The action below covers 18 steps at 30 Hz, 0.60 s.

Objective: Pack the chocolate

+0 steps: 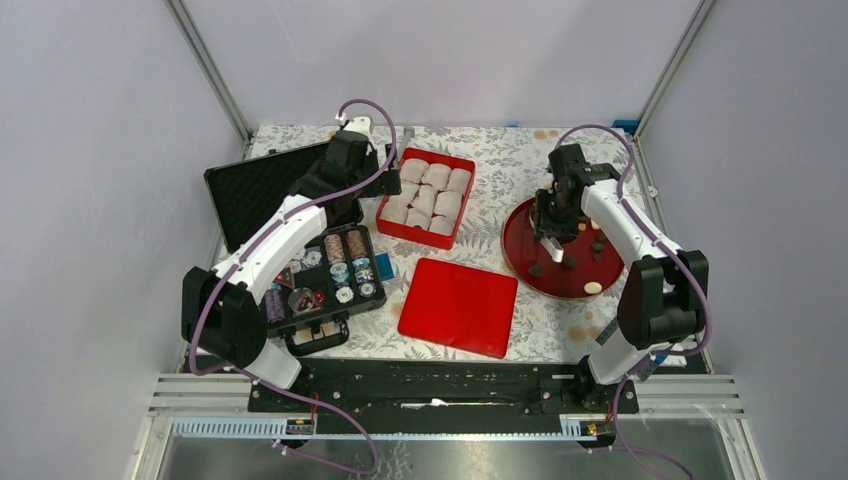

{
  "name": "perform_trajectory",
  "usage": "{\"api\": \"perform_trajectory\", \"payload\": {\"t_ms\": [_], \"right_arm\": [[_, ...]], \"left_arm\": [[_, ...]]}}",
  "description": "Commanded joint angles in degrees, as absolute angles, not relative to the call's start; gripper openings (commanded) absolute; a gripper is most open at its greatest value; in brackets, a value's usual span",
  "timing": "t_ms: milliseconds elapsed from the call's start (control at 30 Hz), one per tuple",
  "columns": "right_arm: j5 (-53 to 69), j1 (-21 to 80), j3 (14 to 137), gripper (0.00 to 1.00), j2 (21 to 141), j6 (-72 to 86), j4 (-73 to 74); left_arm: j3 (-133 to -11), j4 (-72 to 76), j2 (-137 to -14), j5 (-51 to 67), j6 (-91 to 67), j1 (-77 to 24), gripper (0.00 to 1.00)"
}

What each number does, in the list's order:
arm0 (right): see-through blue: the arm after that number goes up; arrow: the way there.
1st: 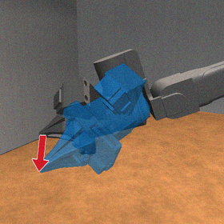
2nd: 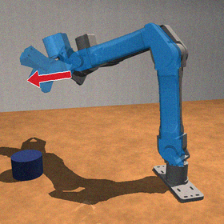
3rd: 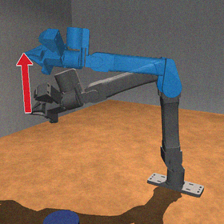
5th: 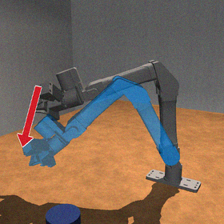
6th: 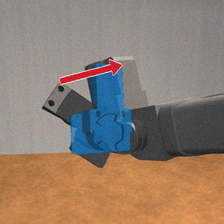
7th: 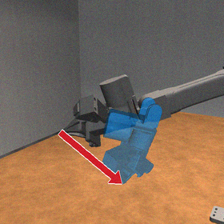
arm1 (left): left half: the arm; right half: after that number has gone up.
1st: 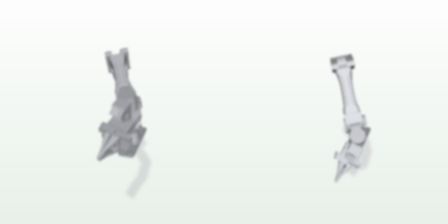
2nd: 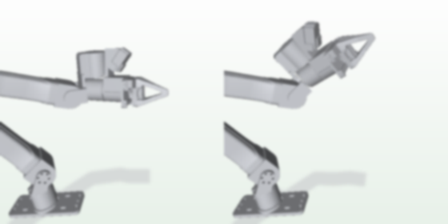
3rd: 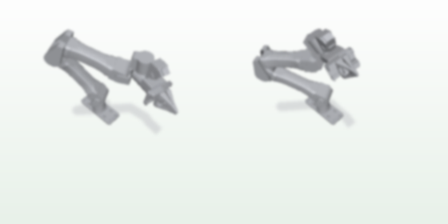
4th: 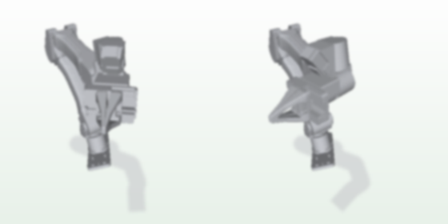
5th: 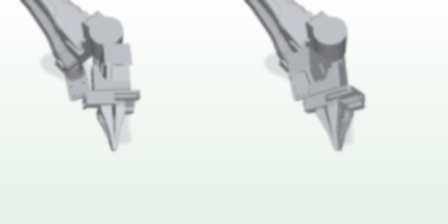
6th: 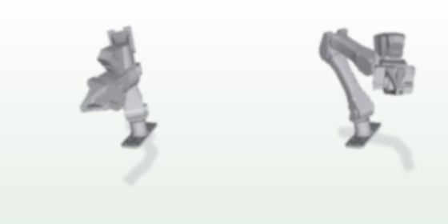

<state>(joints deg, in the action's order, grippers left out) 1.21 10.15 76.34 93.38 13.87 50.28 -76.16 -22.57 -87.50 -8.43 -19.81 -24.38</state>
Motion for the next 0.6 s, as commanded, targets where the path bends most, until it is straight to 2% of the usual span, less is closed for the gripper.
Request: {"api": "perform_trajectory", "payload": {"t_ms": [0,300,567], "right_arm": [[3.3,9.9,80.1,0.48,94.9,12.8,48.8],[3.4,10.0,80.7,0.45,97.0,12.1,47.6],[1.8,10.0,81.1,0.29,96.0,12.2,49.6]], "left_arm": [[-76.7,-19.5,-85.4,-10.1,-20.3,-24.0,0.99],[-77.3,-19.4,-85.4,-10.1,-20.3,-24.0,0.99],[-77.0,-19.8,-85.6,-10.1,-20.6,-24.0,0.99]]}}
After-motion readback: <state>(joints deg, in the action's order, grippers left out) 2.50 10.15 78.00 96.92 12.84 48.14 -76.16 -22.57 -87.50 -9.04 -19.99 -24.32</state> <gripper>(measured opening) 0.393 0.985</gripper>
